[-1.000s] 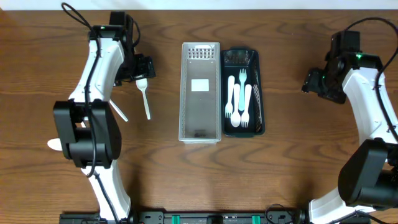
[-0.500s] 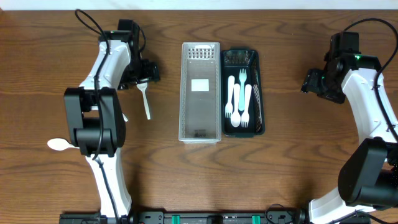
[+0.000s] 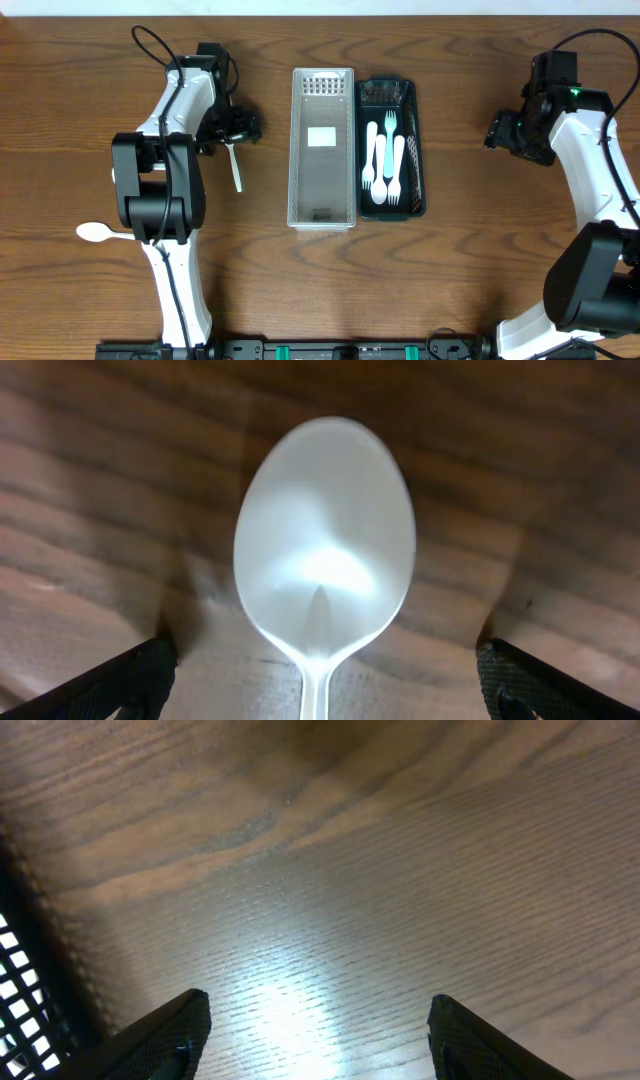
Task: Pack container
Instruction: 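Lower the left gripper onto a white spoon and grasp it, then carry the spoon into the white basket and release it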
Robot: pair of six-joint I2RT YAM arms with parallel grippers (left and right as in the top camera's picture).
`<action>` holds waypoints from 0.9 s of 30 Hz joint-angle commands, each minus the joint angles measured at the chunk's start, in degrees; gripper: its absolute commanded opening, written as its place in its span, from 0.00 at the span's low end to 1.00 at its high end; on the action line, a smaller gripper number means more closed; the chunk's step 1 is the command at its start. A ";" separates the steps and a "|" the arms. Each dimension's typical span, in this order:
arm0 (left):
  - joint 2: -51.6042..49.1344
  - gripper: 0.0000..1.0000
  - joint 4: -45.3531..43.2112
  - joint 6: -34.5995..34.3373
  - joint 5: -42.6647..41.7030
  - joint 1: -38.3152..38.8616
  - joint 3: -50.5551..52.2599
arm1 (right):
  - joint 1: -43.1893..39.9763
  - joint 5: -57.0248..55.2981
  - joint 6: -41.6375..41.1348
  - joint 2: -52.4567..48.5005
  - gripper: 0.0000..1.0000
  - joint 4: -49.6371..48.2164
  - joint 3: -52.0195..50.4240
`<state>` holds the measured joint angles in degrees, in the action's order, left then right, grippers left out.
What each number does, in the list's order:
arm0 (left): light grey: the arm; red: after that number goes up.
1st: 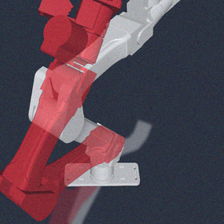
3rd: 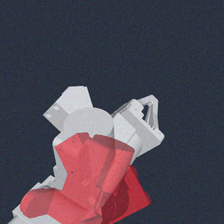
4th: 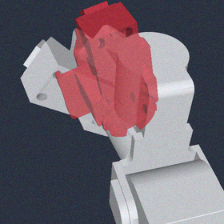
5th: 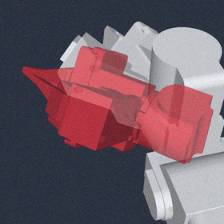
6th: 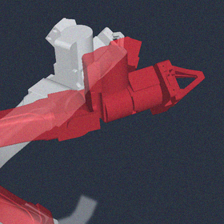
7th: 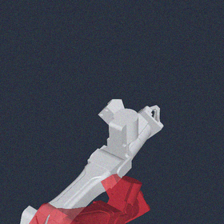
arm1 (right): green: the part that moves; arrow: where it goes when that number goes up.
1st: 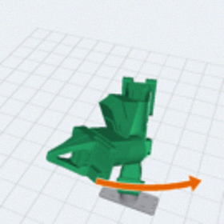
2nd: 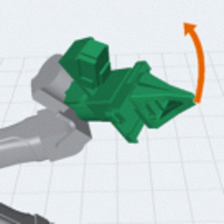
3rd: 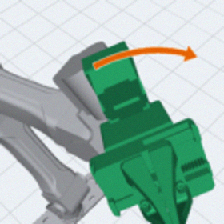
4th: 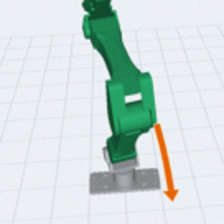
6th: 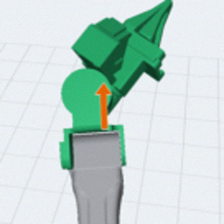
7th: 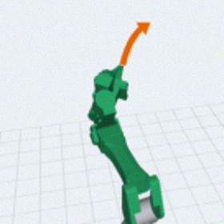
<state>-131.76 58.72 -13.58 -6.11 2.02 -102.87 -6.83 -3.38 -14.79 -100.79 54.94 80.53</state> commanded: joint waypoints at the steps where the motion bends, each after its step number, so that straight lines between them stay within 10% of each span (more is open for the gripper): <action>1: -1.11 0.98 1.25 -0.70 -1.01 -0.07 0.61 | -0.28 0.22 0.74 0.04 0.73 -0.15 -0.09; 16: -1.11 0.09 2.03 -0.70 -0.70 -0.07 0.59 | -0.28 0.22 0.74 0.04 0.74 0.09 -0.09; 27: 4.57 0.06 4.26 -0.66 1.60 0.81 -1.53 | -0.35 0.26 0.72 0.04 0.74 0.04 -0.09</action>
<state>-131.20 61.76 -14.37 -5.91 2.17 -102.78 -6.83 -3.38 -14.76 -100.79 55.00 80.53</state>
